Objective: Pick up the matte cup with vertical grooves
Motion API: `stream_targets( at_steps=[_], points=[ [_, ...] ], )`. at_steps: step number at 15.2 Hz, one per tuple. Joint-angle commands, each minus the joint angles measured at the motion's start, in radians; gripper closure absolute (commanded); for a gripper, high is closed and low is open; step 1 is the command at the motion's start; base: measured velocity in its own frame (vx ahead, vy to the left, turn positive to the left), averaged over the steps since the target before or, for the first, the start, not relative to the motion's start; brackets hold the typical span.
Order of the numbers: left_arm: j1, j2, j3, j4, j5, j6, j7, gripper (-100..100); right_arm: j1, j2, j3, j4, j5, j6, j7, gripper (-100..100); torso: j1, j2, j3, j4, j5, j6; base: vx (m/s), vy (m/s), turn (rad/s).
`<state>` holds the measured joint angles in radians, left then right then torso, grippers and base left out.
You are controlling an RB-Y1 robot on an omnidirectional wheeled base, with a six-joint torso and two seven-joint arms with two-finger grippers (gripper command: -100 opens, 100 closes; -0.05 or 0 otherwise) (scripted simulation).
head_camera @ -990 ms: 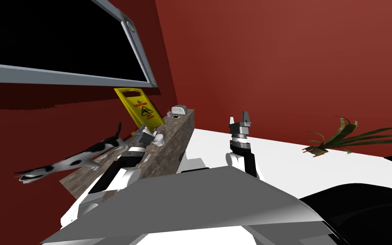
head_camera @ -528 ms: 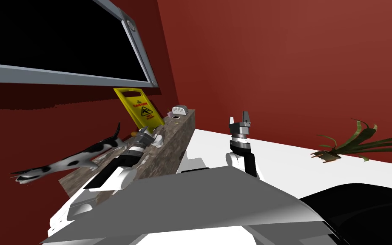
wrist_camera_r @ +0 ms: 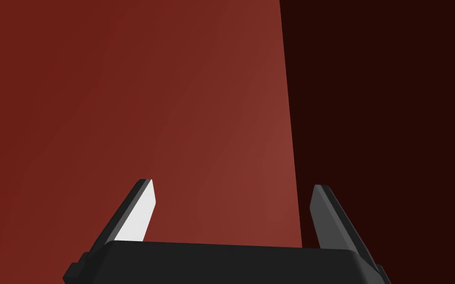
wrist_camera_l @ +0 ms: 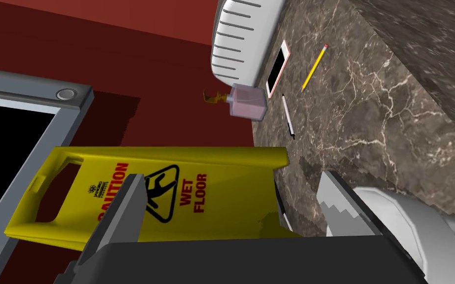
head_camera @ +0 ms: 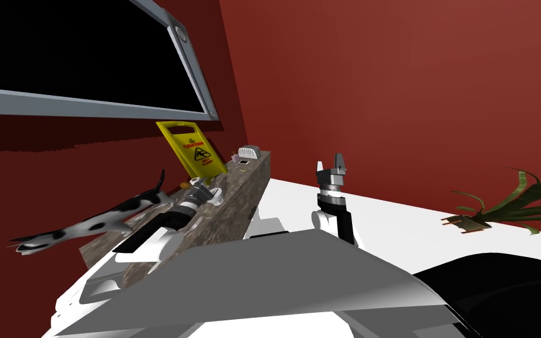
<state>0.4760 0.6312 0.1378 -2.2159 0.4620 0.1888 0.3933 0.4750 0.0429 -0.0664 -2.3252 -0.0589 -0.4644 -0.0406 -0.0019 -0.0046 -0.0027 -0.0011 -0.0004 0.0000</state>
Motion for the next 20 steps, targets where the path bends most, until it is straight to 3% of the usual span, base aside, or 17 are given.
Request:
stream_targets(
  at_steps=[1,3,4,6,7,9,10,13,14,16,17,19,20],
  points=[
    [0.007,0.036,0.008,0.001,0.039,0.050,0.021,-100,0.000,0.000,0.000,0.000,0.000,0.000,0.000,0,0.000,0.000,0.000,0.000,0.000,0.000,0.078,-0.051,0.065],
    [0.007,0.036,0.008,0.001,0.039,0.078,0.021,-100,0.000,0.000,0.000,0.000,0.000,0.000,0.000,0,-0.001,-0.001,-0.001,0.000,0.000,0.000,0.069,-0.050,0.062],
    [0.009,0.070,0.016,0.005,0.075,0.103,0.042,-100,0.000,0.000,0.000,0.000,0.000,0.000,0.000,0,-0.001,-0.001,-0.001,0.000,0.000,0.000,0.062,-0.044,0.081],
    [0.009,0.070,0.016,0.005,0.075,0.142,0.042,-100,0.000,0.000,0.000,0.000,0.000,0.000,0.000,0,-0.001,-0.001,-0.001,0.000,0.000,0.000,0.063,-0.051,0.059],
    [0.010,0.104,0.025,0.008,0.111,0.165,0.062,-100,0.000,0.000,0.000,0.000,0.000,0.000,0.000,0,-0.001,-0.001,0.000,0.000,0.000,0.000,0.064,-0.052,0.069],
    [0.010,0.104,0.025,0.008,0.111,0.206,0.062,-100,0.000,0.000,0.000,0.000,0.000,0.000,0.000,0,-0.001,-0.001,-0.001,0.000,0.000,0.000,0.065,-0.050,0.061],
    [0.012,0.136,0.034,0.012,0.147,0.229,0.082,-100,0.000,0.000,0.000,0.000,0.000,0.000,0.000,0,-0.001,-0.001,0.000,0.000,0.000,0.000,0.058,-0.042,0.068],
    [0.012,0.136,0.034,0.012,0.147,0.271,0.082,-100,0.000,0.000,0.000,0.000,0.000,0.000,0.000,0,0.000,-0.001,0.000,0.000,0.000,0.000,0.055,-0.038,0.043],
    [0.013,0.168,0.043,0.016,0.183,0.302,0.102,-100,0.000,0.000,0.000,0.000,0.000,0.000,0.000,0,0.000,0.000,0.000,0.000,0.000,0.000,0.053,-0.035,0.059],
    [0.013,0.168,0.043,0.016,0.183,0.335,0.102,-100,0.000,0.000,0.000,0.000,0.000,0.000,0.000,0,0.000,0.000,0.000,0.000,0.000,0.000,0.058,-0.038,0.069],
    [0.014,0.200,0.052,0.020,0.219,0.360,0.122,-100,0.000,0.000,0.000,0.000,0.000,0.000,0.000,0,0.000,0.000,0.000,0.000,0.000,0.000,0.068,-0.041,0.078],
    [0.014,0.200,0.052,0.020,0.219,0.399,0.122,-100,0.000,0.000,0.000,0.000,0.000,0.000,0.000,0,0.000,-0.001,-0.001,0.000,0.000,0.000,0.069,-0.041,0.062],
    [0.016,0.230,0.061,0.024,0.254,0.421,0.141,-100,0.000,0.000,0.000,0.000,0.000,0.000,0.000,0,0.000,-0.001,-0.001,0.000,0.000,0.000,0.065,-0.042,0.072]
  ],
)
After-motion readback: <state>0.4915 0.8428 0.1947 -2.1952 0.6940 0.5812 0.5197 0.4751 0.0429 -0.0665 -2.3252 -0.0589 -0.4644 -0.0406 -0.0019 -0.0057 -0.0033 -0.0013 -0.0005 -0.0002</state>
